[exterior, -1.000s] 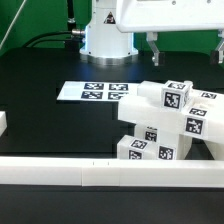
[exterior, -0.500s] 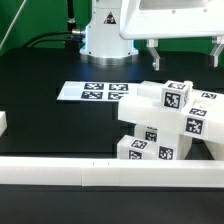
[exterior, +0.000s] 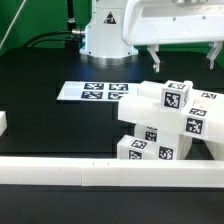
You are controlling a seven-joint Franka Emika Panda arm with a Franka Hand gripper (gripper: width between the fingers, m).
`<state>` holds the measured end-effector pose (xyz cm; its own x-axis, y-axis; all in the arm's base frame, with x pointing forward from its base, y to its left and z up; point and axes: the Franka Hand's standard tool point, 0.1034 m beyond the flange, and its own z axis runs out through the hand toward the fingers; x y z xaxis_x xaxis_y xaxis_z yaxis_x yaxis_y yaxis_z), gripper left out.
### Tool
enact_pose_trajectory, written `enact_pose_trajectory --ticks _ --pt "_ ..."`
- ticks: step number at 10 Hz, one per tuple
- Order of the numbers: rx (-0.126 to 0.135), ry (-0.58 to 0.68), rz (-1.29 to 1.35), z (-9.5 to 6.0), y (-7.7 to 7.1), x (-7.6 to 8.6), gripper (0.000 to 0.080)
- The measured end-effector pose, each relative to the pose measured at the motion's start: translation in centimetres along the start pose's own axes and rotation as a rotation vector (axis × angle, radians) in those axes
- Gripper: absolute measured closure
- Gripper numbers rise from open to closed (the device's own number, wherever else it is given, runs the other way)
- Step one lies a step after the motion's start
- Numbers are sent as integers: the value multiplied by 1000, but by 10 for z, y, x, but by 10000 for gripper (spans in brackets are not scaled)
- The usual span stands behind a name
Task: Assemble chair
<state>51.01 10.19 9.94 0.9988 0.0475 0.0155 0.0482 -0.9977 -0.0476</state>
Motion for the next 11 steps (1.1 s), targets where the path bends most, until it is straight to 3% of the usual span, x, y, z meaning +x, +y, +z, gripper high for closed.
enact_pose_trajectory --ticks 4,5,6,11 --pt "5 14 17 1 0 1 151" --pt "23 26 65 13 -1 -12 151" --pt "20 8 72 24 -6 -29 151" --pt "20 9 76 27 -8 -31 151"
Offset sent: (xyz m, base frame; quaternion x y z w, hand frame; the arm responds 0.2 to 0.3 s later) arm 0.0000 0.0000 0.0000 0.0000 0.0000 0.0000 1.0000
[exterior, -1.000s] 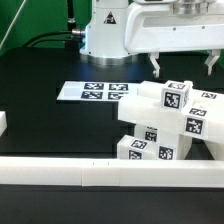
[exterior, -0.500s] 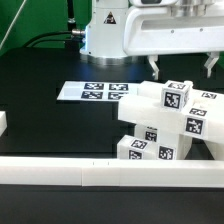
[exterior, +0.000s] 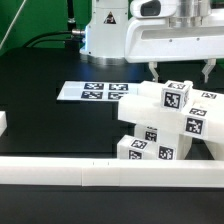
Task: Assemble chair
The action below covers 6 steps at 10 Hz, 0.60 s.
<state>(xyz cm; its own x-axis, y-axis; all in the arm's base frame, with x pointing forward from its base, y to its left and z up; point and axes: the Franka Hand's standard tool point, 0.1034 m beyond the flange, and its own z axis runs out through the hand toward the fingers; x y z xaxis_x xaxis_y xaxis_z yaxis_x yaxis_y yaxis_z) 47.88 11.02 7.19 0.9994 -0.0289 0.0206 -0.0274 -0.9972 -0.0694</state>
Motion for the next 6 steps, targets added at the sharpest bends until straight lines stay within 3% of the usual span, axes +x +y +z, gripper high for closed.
enact_pose_trajectory --ticks 2,6 --pt "-1 -19 11 13 -3 -11 151" --pt "-2 -16 14 15 -2 -11 151"
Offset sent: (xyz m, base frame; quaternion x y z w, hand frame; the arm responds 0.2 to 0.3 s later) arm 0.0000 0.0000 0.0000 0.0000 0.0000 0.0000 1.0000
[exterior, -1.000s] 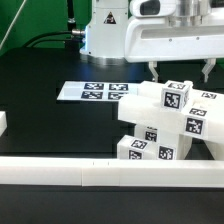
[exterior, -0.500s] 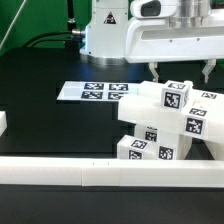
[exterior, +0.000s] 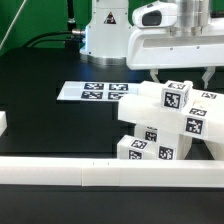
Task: Assemble chair
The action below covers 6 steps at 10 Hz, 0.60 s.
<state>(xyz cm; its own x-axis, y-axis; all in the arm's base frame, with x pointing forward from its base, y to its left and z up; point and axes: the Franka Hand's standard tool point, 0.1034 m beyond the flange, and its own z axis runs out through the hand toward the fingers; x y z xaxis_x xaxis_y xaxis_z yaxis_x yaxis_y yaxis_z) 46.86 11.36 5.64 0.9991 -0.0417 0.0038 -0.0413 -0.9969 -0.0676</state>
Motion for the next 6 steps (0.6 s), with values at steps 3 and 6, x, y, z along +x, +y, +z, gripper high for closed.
enact_pose_trajectory --ticks 3,6 --pt "-12 -12 -4 17 -1 -9 151" --pt "-18 -26 -8 26 -1 -14 151"
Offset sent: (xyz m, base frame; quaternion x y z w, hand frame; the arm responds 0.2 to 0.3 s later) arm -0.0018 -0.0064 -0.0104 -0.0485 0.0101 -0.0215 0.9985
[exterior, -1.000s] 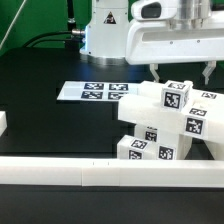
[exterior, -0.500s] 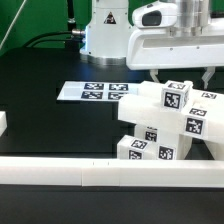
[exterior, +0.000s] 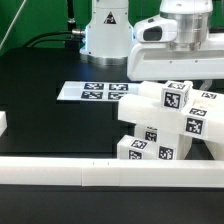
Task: Assemble chair
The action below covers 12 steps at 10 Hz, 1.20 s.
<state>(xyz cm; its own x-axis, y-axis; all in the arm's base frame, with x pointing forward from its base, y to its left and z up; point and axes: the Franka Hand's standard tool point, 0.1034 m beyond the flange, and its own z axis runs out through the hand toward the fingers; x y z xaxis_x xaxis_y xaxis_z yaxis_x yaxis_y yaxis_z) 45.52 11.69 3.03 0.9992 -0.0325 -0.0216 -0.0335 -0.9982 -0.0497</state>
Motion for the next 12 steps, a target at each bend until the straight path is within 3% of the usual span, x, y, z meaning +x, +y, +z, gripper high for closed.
enact_pose_trajectory --ticks 5,8,12 --pt "-1 -3 0 2 0 -1 151" --pt "0 -5 -8 -5 11 6 151" --pt "-4 -12 -3 0 16 4 151"
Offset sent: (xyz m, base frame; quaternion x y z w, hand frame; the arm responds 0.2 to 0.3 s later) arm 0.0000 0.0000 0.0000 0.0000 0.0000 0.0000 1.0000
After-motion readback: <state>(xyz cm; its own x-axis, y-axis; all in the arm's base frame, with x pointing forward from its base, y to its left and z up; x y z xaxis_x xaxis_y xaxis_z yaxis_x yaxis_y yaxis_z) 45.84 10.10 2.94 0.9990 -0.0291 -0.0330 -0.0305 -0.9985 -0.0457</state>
